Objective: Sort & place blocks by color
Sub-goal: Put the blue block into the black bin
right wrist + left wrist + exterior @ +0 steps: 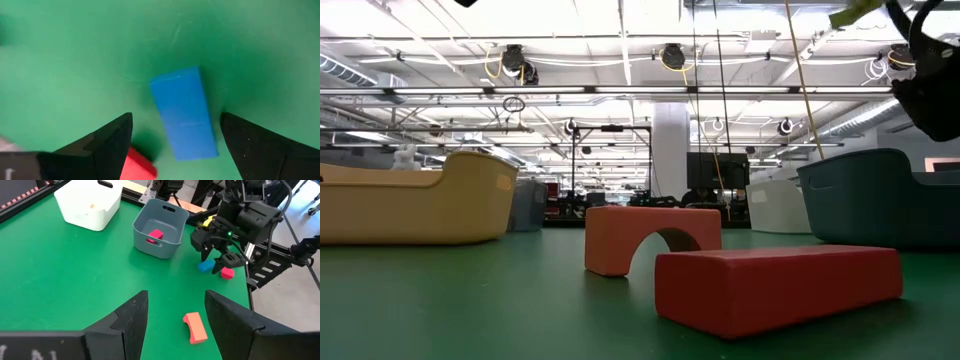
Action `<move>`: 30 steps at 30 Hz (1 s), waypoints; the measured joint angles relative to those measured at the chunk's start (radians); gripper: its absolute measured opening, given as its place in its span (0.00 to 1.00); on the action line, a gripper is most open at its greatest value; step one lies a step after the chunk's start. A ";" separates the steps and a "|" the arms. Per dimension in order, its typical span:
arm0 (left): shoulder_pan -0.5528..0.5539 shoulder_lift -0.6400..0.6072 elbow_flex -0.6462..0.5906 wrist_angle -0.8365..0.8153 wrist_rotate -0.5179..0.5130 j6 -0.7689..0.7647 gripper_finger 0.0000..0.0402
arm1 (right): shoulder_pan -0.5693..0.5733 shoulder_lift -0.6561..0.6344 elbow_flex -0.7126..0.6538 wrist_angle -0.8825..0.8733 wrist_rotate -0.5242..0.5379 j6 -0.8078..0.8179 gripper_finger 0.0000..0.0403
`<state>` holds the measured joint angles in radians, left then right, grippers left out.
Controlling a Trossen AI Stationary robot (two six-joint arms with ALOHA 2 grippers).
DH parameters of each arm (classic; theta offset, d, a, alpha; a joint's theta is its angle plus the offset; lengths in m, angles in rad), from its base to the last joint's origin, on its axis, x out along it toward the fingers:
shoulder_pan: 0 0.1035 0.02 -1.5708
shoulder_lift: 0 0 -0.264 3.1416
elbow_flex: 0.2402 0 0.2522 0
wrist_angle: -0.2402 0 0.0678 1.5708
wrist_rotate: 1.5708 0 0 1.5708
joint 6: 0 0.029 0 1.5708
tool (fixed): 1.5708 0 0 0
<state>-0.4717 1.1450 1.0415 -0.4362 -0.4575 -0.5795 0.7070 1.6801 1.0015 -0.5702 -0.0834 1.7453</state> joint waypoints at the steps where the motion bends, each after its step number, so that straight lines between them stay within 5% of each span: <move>1: 0.000 0.000 0.000 0.000 0.000 0.003 0.49 | 0.000 0.013 0.003 0.003 -0.001 -0.006 0.73; 11: 0.000 0.000 0.000 -0.003 0.000 0.009 0.49 | 0.002 0.099 0.002 -0.025 -0.002 -0.034 0.62; 20: 0.000 0.000 -0.001 -0.003 0.001 0.007 0.49 | 0.005 0.097 0.001 -0.016 0.111 0.144 0.59; 30: 0.000 0.000 -0.001 -0.008 0.001 0.010 0.49 | -0.001 0.103 0.000 -0.108 0.068 0.162 0.52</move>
<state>-0.4717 1.1450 1.0409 -0.4442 -0.4561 -0.5700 0.7059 1.7828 1.0016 -0.6779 -0.0151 1.9076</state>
